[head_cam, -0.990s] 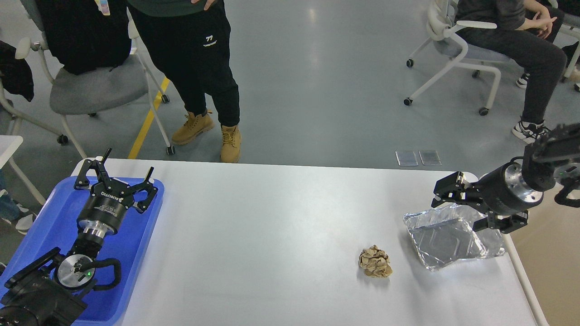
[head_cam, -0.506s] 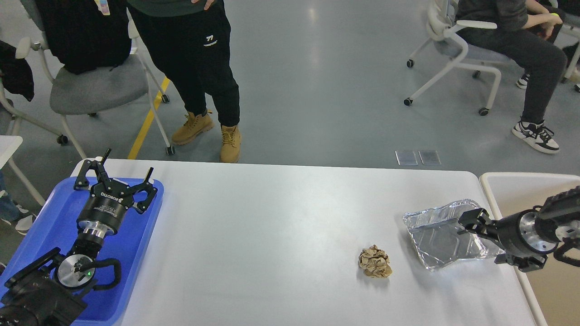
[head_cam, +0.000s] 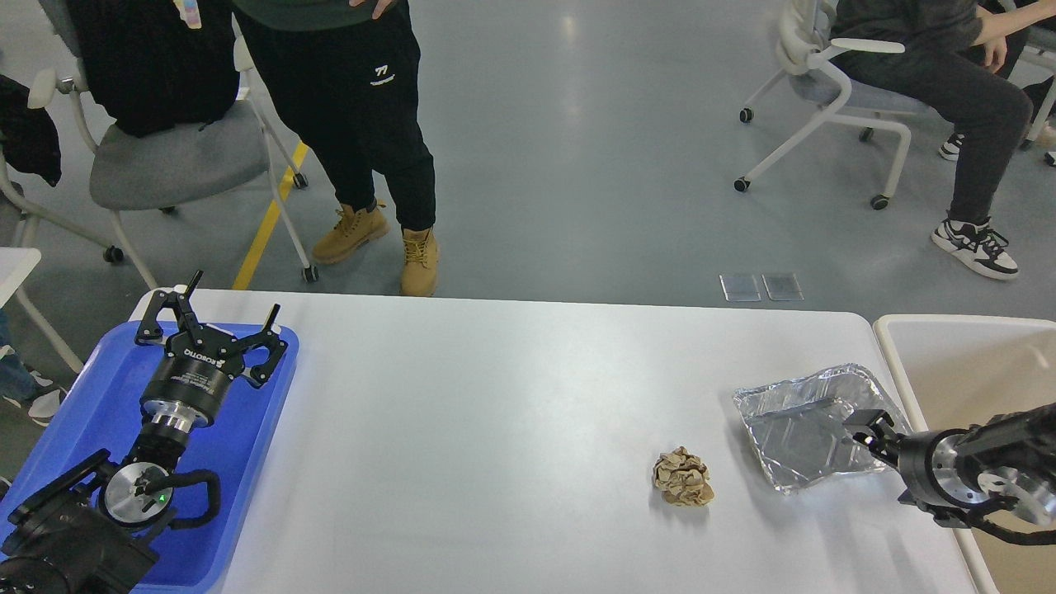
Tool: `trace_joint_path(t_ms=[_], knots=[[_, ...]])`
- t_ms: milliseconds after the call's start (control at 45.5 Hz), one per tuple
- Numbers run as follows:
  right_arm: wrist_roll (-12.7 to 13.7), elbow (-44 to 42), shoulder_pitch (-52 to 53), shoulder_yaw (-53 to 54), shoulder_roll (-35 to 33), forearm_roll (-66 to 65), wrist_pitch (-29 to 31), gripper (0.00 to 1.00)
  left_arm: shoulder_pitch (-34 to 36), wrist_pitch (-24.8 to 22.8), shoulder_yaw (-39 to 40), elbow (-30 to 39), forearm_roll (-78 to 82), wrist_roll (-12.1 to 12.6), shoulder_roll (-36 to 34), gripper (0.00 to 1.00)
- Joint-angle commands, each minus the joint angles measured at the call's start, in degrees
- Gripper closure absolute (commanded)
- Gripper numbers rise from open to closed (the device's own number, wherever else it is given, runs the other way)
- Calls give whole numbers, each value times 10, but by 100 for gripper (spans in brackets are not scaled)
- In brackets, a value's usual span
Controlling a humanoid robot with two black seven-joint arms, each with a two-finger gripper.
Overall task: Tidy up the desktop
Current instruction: 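Close the right gripper on the foil tray's edge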
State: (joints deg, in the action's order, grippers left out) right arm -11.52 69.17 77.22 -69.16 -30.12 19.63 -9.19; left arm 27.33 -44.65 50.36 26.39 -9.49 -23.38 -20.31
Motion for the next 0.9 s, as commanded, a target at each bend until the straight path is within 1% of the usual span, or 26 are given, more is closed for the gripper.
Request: trace_joint_path(t_ms=[0, 352, 462, 660, 726, 770, 880], knots=[[0, -21, -50, 35, -1, 14, -54, 4, 0, 0, 0, 1, 0, 0, 0, 1], [-1, -50, -88, 59, 7, 30, -72, 7, 0, 0, 0, 0, 0, 0, 0, 1], [-2, -58, -92, 62, 10, 28, -77, 11, 0, 0, 0, 0, 0, 0, 0, 1], [-3, -69, -95, 63, 37, 18, -96, 29, 0, 0, 0, 0, 0, 0, 0, 1], [-3, -69, -95, 63, 44, 17, -96, 40, 0, 0, 0, 0, 0, 0, 0, 1], [-3, -69, -94, 63, 49, 17, -96, 44, 0, 0, 0, 0, 0, 0, 0, 1], [-3, -69, -94, 63, 62, 16, -96, 59, 0, 0, 0, 0, 0, 0, 0, 1]])
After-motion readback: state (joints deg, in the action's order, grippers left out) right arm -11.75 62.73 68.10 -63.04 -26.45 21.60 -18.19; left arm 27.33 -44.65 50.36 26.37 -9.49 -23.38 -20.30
